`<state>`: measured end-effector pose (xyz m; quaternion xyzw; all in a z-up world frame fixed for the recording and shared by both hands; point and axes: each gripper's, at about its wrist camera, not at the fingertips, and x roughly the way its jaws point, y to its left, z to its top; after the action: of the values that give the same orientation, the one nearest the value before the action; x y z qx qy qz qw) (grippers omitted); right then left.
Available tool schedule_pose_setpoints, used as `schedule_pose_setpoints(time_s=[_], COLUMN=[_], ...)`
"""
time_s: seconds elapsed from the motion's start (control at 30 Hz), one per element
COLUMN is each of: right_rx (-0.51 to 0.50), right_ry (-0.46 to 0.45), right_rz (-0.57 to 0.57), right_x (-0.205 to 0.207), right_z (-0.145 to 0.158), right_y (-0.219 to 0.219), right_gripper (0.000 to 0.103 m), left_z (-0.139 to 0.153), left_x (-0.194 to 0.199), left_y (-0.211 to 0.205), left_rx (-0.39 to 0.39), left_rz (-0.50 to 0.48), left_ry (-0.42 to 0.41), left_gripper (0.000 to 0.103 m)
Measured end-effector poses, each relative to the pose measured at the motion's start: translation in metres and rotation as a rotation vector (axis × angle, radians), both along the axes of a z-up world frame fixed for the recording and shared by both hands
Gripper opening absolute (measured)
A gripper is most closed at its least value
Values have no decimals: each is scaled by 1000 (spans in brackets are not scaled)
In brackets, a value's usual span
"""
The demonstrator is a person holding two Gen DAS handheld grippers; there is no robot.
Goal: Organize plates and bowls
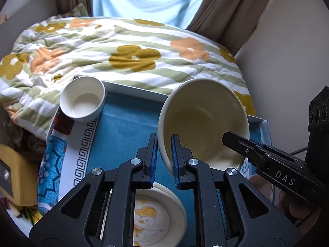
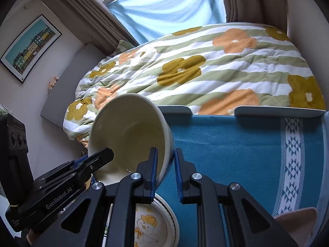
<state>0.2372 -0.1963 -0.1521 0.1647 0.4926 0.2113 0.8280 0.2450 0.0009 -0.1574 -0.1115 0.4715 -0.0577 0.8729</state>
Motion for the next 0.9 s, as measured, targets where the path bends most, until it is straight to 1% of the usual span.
schedule_pose_setpoints(time_s=[0.1, 0.23, 0.43, 0.5, 0.63, 0.8, 0.9], right_rx=[-8, -30, -72, -78, -84, -90, -89], right_ry=[-24, -45, -37, -22, 25, 108, 158], right_rz=[-13, -42, -104, -128, -172, -228, -245], right_x=[-27, -62, -106, -117, -134, -148, -152], right_z=[12, 21, 21, 15, -4, -36, -58], right_y=[-33, -79, -140, -160, -184, -204, -211], right_gripper=[15, 15, 15, 15, 15, 15, 15], left_z=[12, 16, 4, -3, -24, -54, -72], left_x=[-27, -60, -94, -100, -107, -107, -105], left_y=[-37, -87, -153, -172, -201, -225, -235], left_rx=[-18, -29, -43, -24, 3, 42, 79], left_rz=[-19, -59, -155, -192, -260, -336, -368], left_ry=[-18, -23, 31, 48, 100, 177, 215], left_gripper=[11, 11, 11, 11, 11, 11, 11])
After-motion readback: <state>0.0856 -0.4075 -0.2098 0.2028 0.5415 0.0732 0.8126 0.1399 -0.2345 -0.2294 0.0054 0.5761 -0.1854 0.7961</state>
